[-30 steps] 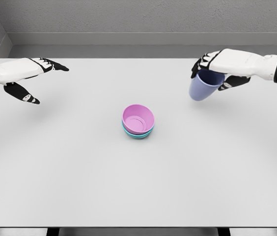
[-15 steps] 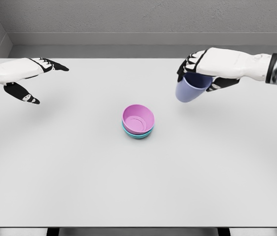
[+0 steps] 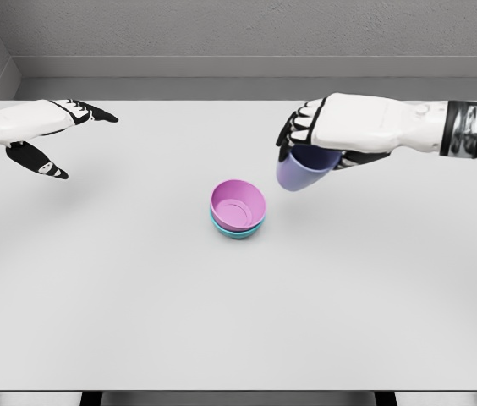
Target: Stacking bowl and cup with both arms
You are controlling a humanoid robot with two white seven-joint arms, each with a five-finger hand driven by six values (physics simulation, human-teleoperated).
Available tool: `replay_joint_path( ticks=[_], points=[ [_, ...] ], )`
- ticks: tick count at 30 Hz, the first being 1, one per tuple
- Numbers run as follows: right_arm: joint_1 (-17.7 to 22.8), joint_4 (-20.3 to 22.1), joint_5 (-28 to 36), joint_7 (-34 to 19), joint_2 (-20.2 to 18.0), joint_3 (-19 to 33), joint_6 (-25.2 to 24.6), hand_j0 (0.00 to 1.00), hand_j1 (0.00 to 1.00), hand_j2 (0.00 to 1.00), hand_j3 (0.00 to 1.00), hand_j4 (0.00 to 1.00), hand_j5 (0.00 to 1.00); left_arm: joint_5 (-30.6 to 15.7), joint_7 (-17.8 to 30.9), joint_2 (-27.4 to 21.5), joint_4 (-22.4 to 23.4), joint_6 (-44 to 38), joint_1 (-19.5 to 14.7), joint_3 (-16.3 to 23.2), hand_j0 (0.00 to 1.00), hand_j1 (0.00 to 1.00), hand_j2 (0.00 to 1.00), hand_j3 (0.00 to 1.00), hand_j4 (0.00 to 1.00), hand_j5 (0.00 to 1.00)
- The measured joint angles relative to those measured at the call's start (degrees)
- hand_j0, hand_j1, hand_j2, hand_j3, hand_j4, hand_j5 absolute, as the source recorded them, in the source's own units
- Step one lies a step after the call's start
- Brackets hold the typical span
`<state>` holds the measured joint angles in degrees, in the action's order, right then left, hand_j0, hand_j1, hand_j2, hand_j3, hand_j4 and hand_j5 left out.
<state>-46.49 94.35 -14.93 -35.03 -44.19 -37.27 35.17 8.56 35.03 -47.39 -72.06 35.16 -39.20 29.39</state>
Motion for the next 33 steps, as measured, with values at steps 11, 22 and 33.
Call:
replay_joint_path(
  ticks=[11,22,33],
  points=[
    [-0.97,1.28,-0.05,-0.03,0.65,-1.81,0.0,0.49,0.49,0.49,0.49,0.49,0.49,0.0,0.0,-0.01,0.03,0.0,0.0,-0.01,1.0,1.0,1.0,1.0,1.0,1.0],
    [-2.99,2.6,-0.11,-0.02,2.72,-4.68,-0.01,0.49,0.49,0.49,0.49,0.49,0.49,0.0,0.0,-0.09,0.09,0.0,0.0,-0.03,1.0,1.0,1.0,1.0,1.0,1.0],
    [-3.78,2.7,-0.17,-0.04,5.65,-6.65,-0.02,0.49,0.49,0.49,0.49,0.49,0.49,0.0,0.0,-0.15,0.09,0.0,0.0,-0.07,1.0,1.0,1.0,1.0,1.0,1.0]
  ],
)
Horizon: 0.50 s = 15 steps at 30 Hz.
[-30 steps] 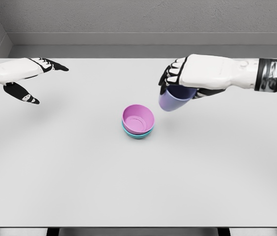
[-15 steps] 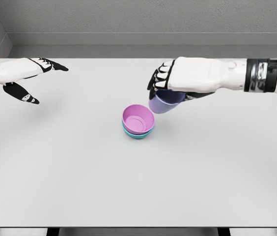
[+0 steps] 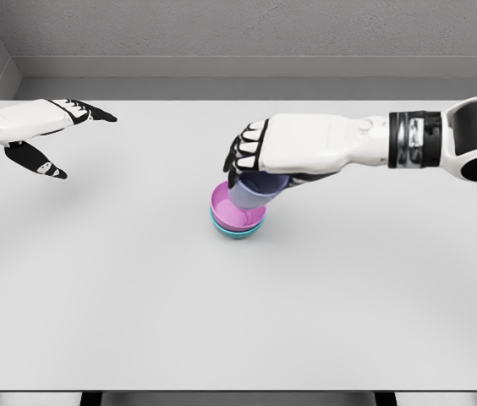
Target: Stacking bowl and cup with both arms
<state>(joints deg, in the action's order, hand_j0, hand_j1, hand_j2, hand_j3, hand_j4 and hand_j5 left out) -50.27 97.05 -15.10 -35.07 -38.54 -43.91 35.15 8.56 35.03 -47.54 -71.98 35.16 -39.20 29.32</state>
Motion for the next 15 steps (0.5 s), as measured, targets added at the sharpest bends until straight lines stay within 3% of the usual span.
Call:
replay_joint_path(
  ticks=[15],
  points=[
    [-0.09,-0.36,-0.02,0.04,1.33,-0.68,0.02,0.49,0.49,0.49,0.49,0.49,0.49,-0.08,0.0,-0.04,0.0,0.0,0.0,-0.02,1.0,1.0,1.0,1.0,1.0,1.0]
  ],
)
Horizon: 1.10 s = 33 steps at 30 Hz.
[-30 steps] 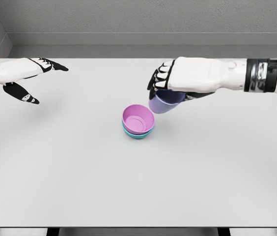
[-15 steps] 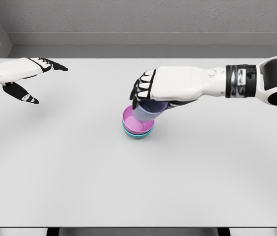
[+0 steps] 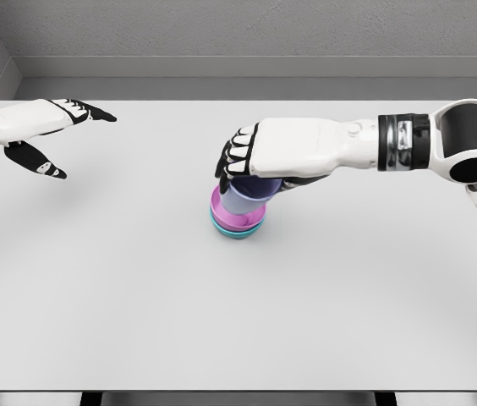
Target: Stacking bowl and cup with both arms
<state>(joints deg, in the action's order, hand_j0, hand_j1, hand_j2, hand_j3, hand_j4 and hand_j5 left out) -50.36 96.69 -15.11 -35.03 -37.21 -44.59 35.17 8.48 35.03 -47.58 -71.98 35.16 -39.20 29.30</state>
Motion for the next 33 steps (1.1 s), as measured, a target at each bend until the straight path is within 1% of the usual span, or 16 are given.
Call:
replay_joint_path(
  ticks=[24,33],
  points=[
    [0.7,-1.85,-0.79,0.0,1.1,-1.68,0.0,0.49,0.49,0.49,0.49,0.49,0.49,0.07,0.0,-0.17,0.09,0.0,0.09,0.0,1.0,1.0,1.0,1.0,1.0,1.0],
    [0.79,-3.13,-1.14,-0.01,1.4,-2.46,0.0,0.49,0.49,0.49,0.49,0.49,0.49,0.07,0.0,-0.17,0.08,0.0,0.09,0.0,1.0,1.0,1.0,1.0,1.0,1.0]
  ],
)
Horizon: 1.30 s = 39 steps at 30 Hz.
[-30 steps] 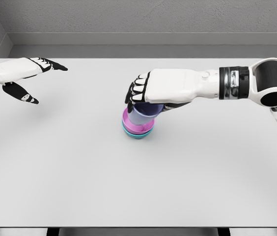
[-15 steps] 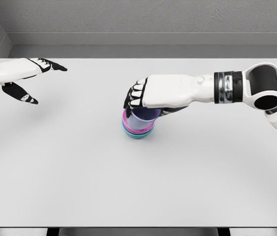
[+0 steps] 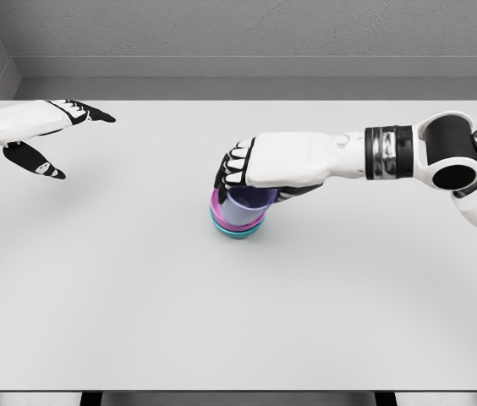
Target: Stacking bowl and cup with both arms
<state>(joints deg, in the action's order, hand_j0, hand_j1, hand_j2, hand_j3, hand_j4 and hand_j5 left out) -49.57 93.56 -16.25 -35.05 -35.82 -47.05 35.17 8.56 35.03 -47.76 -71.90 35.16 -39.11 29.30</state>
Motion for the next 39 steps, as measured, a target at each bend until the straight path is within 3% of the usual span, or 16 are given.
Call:
replay_joint_path(
  ticks=[31,39],
  points=[
    [-0.35,-3.28,-1.35,-0.02,1.9,-0.18,-0.01,0.49,0.49,0.49,0.49,0.49,0.49,0.0,0.0,0.0,0.01,0.0,0.0,-0.04,1.0,1.0,1.0,1.0,1.0,1.0],
    [-0.35,-3.59,-1.58,0.0,1.85,-0.01,-0.02,0.54,0.54,0.54,0.54,0.54,0.54,0.0,0.0,0.0,0.01,0.0,0.0,-0.05,1.0,1.0,1.0,1.0,1.0,1.0]
  ],
)
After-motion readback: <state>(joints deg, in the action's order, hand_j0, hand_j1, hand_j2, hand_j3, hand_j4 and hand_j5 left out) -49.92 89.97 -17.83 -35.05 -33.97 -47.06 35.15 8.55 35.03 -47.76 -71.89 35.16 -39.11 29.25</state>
